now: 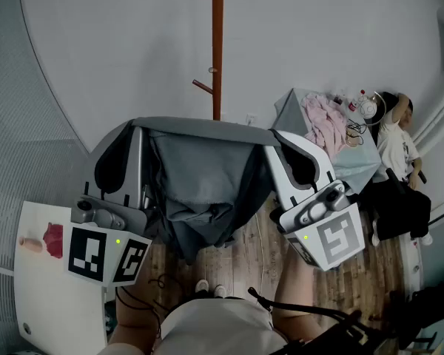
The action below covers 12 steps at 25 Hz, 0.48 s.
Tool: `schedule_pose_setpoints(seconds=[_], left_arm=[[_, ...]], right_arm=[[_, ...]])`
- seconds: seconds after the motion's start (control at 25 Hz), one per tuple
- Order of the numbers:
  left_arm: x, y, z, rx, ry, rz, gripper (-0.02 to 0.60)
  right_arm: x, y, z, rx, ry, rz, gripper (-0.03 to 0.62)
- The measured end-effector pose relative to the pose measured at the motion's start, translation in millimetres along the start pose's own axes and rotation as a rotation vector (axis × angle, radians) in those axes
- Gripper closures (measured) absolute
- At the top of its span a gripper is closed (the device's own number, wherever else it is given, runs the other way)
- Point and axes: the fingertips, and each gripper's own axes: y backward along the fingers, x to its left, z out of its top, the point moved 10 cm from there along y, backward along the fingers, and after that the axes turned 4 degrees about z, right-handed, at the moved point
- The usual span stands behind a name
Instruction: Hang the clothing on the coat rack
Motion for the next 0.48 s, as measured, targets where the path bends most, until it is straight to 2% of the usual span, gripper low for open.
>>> schedule_pose_setpoints(seconds=[0.12,0.48], left_arm=[[-1.8,0.8,0.8,0.001,-0.002,0.002,0.568],[-3.5,1.3,-0.4,0.001,-0.016,0.018,0.568]], right_arm=[[-1.6,2.2,1.0,0.028,0.018,-0.011,0.565],[-0.4,-0.1,3.6,-0.004,-0.015,-0.002,0.565]])
